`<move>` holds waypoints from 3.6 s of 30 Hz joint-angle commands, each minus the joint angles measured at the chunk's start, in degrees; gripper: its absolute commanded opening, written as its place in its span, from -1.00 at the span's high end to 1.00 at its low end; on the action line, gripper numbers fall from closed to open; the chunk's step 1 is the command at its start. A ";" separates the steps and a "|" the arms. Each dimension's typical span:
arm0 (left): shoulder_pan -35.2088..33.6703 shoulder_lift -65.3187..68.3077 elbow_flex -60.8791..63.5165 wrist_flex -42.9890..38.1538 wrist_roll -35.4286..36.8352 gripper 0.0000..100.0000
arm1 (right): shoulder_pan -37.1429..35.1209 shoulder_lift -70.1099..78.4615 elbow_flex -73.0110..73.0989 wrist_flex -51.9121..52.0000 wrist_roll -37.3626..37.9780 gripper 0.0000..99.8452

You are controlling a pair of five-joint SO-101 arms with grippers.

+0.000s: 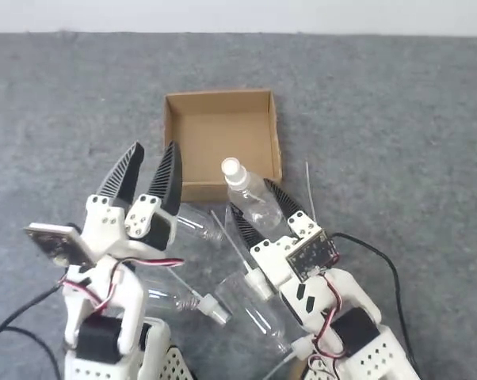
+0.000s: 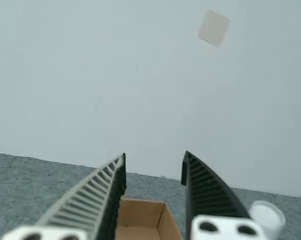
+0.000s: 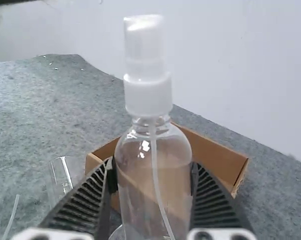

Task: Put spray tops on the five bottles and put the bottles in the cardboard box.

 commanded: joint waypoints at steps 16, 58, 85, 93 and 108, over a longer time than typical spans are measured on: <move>13.01 -0.18 3.12 -2.29 -8.18 0.67 | -4.62 -1.10 -6.15 -0.92 -0.44 0.86; 24.53 -0.18 2.86 5.01 -21.71 0.67 | -1.10 -1.10 -4.92 -0.92 -0.35 0.86; 5.98 -0.26 -1.01 0.53 -13.10 0.67 | 5.05 -1.10 -3.43 4.18 -0.35 0.86; -6.68 -0.26 0.57 6.59 -12.75 0.67 | 4.97 -1.10 -2.46 4.09 -0.44 0.86; -11.78 -0.26 7.25 11.34 -13.19 0.67 | 5.05 -1.10 -2.37 4.09 -0.44 0.86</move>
